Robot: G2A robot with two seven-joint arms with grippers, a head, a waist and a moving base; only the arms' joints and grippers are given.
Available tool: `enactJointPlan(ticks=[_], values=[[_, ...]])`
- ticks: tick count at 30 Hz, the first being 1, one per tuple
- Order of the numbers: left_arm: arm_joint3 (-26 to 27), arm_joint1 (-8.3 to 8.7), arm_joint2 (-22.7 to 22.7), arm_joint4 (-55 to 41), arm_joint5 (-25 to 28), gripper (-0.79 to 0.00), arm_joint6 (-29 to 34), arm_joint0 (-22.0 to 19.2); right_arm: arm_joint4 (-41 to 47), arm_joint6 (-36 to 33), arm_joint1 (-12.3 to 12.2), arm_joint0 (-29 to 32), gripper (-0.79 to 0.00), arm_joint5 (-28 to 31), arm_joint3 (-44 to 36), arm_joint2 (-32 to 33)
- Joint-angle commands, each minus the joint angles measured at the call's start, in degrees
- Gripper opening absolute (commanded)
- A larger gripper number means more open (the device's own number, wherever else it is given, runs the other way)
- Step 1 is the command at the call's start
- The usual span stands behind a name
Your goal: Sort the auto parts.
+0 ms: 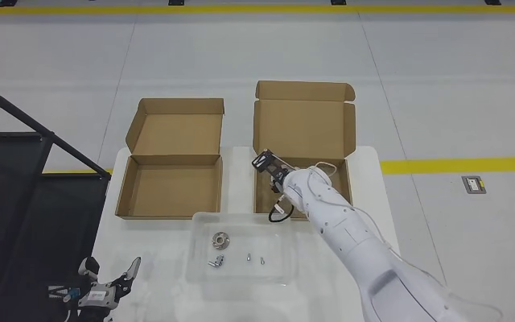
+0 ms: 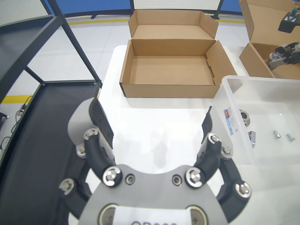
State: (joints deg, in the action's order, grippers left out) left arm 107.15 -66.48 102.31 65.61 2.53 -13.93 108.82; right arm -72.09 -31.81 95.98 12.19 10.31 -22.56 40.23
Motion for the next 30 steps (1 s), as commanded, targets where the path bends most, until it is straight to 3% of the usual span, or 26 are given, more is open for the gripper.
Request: enactJointPlan(ticks=[1, 3, 7, 13, 24, 30], values=[[0.0, 0.0, 0.0, 0.0, 0.0, 0.0, 0.0, 0.0, -0.1, 0.1, 0.1, -0.2, -0.372, 0.0, 0.3, 0.1], [0.0, 0.0, 0.0, 0.0, 0.0, 0.0, 0.0, 0.0, -0.2, 0.3, 0.1, -0.3, -0.36, -0.2, 0.5, 0.3], [0.0, 0.0, 0.0, 0.0, 0.0, 0.0, 0.0, 0.0, -0.4, 0.7, 0.0, -0.2, -0.151, 0.3, 0.3, 0.6], [0.0, 0.0, 0.0, 0.0, 0.0, 0.0, 0.0, 0.0, -0.8, 0.9, -0.1, 0.1, -0.009, 0.8, -0.1, 1.1], [0.0, 0.0, 0.0, 0.0, 0.0, 0.0, 0.0, 0.0, -0.2, 6.7, -2.2, 1.0, 0.0, 6.5, -3.4, 4.2], [0.0, 0.0, 0.0, 0.0, 0.0, 0.0, 0.0, 0.0, -3.1, 7.4, -5.0, 4.4, 0.0, 8.4, -12.4, 6.7]])
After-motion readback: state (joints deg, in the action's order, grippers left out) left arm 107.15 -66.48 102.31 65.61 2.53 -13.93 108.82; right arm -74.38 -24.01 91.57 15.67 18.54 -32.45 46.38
